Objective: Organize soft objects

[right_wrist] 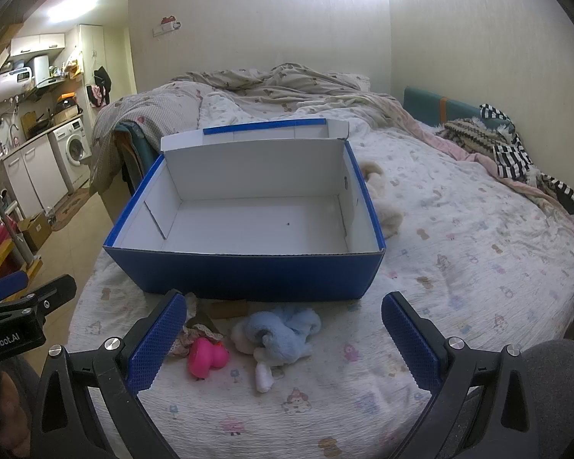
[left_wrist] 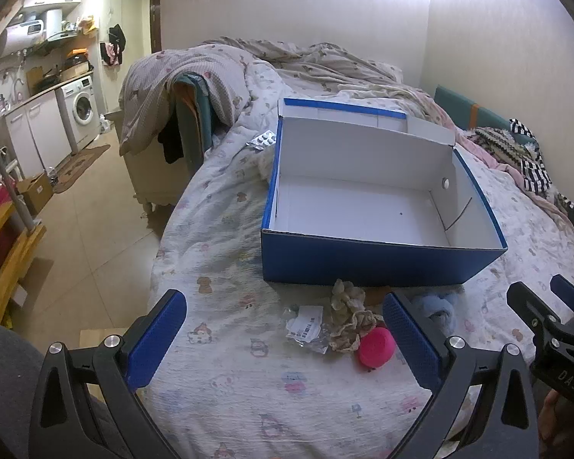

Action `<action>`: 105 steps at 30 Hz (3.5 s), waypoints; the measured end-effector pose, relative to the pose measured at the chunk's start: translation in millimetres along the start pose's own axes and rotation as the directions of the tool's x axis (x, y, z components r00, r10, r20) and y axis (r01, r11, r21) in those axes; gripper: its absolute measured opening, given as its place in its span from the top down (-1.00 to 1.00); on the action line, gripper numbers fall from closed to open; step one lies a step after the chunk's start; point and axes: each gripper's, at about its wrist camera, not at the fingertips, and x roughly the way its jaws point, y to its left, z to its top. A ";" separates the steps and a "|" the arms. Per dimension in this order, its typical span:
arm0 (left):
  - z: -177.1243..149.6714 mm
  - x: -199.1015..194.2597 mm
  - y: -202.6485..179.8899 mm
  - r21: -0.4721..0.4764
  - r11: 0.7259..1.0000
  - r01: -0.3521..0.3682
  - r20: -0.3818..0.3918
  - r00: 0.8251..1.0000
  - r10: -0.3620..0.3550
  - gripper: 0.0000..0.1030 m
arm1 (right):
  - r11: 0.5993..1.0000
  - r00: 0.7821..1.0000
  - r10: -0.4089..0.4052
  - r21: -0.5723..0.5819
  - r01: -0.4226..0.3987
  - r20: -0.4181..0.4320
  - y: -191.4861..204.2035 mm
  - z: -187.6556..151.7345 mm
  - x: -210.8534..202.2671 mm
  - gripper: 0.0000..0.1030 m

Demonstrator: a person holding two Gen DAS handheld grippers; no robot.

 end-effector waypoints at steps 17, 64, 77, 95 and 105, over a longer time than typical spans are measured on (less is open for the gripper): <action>0.0 0.1 0.1 0.001 1.000 -0.001 -0.001 1.000 0.001 -0.99 | 1.000 1.000 0.001 0.000 -0.001 -0.001 -0.7 -0.2 -0.4 -1.00; -6.5 3.1 3.8 0.005 1.000 -0.003 -0.016 1.000 0.003 -0.99 | 1.000 1.000 0.000 -0.002 0.000 -0.003 1.3 -0.7 0.2 -1.00; 33.6 16.2 11.0 -0.016 1.000 0.006 -0.144 0.990 -0.008 -0.99 | 0.990 0.983 0.143 0.034 -0.140 -0.111 -2.3 30.4 9.6 -1.00; 6.4 164.5 11.4 0.033 0.999 0.001 -0.588 0.809 0.019 -0.75 | 0.978 0.868 0.206 0.125 -0.167 -0.452 -32.8 34.0 109.4 -1.00; -22.9 201.1 7.9 -0.055 0.997 0.046 -0.657 0.751 -0.070 -0.42 | 0.916 0.793 0.332 0.374 -0.143 -0.510 -67.8 3.9 146.5 -1.00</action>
